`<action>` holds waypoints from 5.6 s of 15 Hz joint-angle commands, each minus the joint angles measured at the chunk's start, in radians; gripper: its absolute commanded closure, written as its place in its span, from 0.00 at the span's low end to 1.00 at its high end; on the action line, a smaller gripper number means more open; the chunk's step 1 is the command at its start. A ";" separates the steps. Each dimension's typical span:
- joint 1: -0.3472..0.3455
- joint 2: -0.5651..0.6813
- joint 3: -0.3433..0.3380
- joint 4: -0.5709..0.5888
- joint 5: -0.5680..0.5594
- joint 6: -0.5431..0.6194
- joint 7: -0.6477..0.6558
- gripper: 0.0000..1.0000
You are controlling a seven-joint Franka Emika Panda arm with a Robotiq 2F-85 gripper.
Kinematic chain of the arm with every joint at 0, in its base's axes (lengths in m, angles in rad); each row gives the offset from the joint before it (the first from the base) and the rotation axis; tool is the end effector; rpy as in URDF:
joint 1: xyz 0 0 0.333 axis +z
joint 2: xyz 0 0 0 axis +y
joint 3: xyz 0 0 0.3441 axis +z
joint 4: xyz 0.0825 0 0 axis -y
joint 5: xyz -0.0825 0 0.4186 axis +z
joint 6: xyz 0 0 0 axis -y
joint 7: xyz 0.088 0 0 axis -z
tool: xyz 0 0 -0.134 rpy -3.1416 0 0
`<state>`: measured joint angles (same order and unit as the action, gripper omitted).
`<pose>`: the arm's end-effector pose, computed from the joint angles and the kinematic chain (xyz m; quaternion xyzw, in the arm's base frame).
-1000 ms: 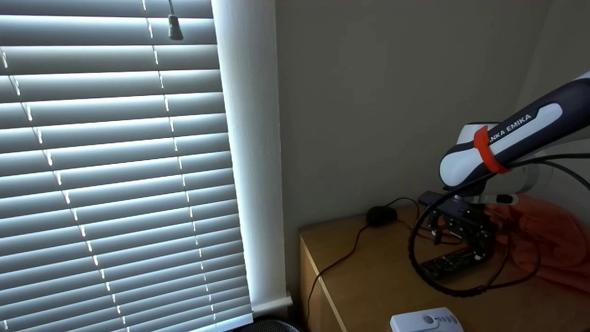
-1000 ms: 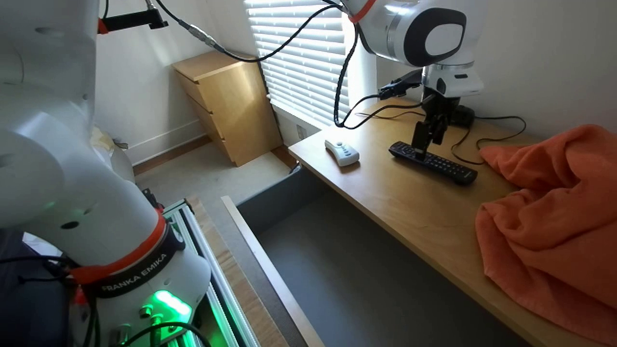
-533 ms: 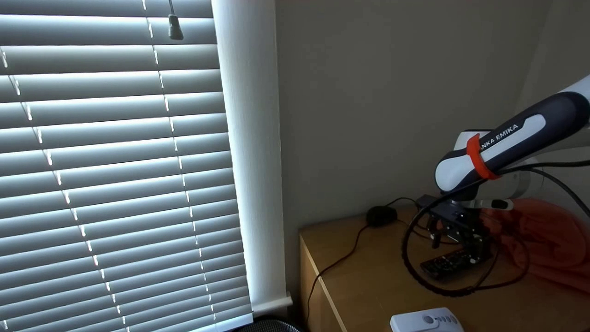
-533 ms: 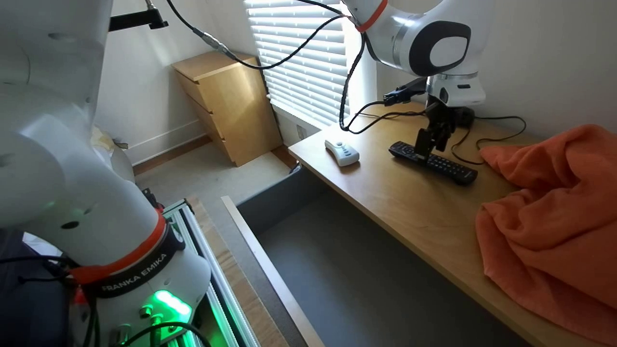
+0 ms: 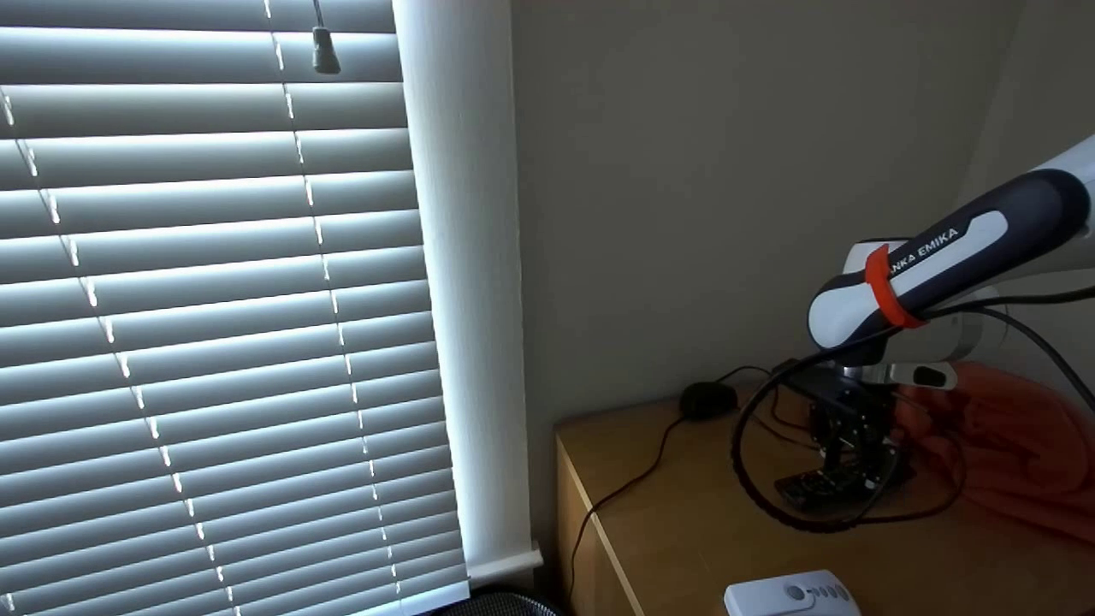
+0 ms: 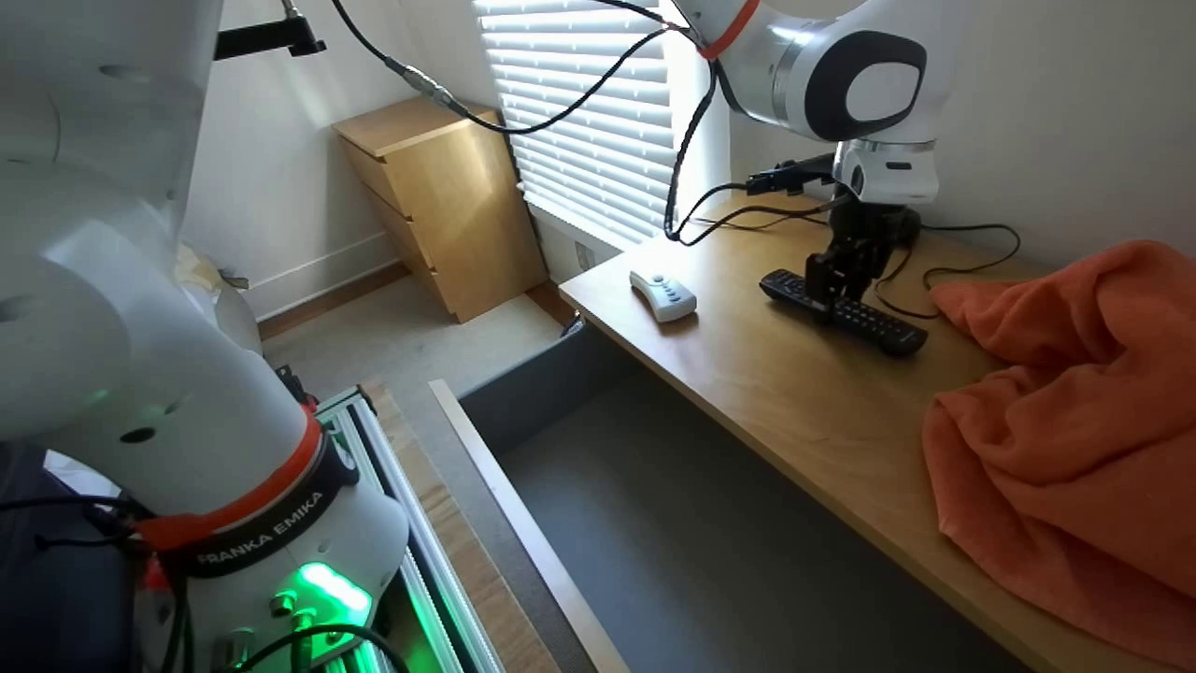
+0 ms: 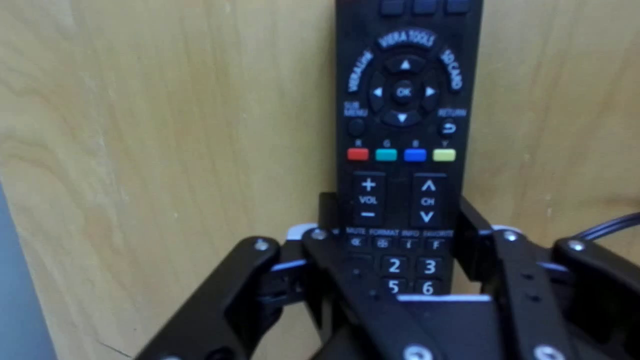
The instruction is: Turn the remote controller
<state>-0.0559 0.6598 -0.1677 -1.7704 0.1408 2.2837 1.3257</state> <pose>0.6665 -0.1402 0.1510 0.6876 -0.7230 -0.0558 0.0370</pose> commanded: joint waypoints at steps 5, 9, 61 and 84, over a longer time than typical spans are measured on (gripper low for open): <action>0.027 -0.003 -0.012 0.024 0.082 -0.064 0.358 0.70; 0.032 0.007 -0.006 0.026 0.127 -0.021 0.541 0.70; 0.399 0.079 -0.373 -0.010 0.415 0.077 1.396 0.05; 0.001 -0.228 0.037 -0.148 0.065 0.095 0.506 0.00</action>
<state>-0.0227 0.4750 -0.1615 -1.8702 0.2242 2.4040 1.9722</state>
